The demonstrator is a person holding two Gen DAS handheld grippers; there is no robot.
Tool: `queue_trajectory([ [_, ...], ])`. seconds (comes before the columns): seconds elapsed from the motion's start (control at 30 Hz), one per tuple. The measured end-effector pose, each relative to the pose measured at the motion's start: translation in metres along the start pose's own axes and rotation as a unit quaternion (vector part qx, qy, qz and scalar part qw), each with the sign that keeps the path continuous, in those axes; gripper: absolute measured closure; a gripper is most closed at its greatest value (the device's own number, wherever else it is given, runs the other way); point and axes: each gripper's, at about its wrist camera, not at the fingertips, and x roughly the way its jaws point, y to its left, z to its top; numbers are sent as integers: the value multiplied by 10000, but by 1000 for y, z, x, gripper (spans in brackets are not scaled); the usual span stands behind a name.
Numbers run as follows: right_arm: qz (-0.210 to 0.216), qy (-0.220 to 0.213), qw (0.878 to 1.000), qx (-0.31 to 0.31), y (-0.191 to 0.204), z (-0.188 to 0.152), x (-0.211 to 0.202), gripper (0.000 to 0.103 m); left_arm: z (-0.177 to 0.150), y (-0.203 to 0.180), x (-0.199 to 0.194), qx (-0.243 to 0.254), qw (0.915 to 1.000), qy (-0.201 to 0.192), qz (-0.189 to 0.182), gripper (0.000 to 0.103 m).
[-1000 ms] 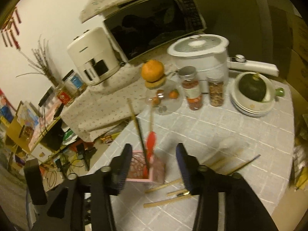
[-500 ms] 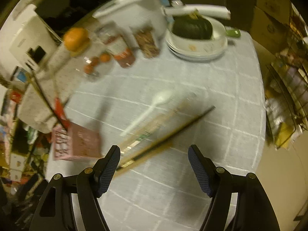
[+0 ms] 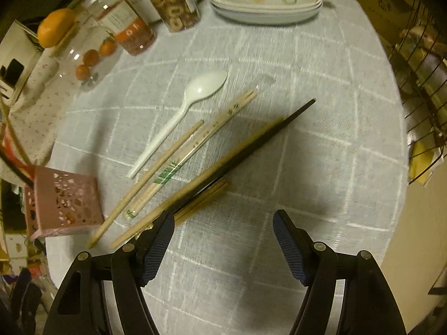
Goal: Organize utensils
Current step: 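Move the right tool to a loose wooden chopstick and grasp it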
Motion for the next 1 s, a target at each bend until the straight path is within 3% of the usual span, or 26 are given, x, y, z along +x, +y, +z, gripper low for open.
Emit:
queue_trajectory([
  [0.5,-719,-17,9967,-368,30,-9,17,28,-4,-3,3,88,9999,79,4,19],
  [0.83,-781,302,9927,-864,54,-16,22,33,-7,-1,3,102,9999,93,28,19],
  [1.0,-573,458,9962,-472,45,-13,23,34,-6,1,3,92,9999,86,20,19],
])
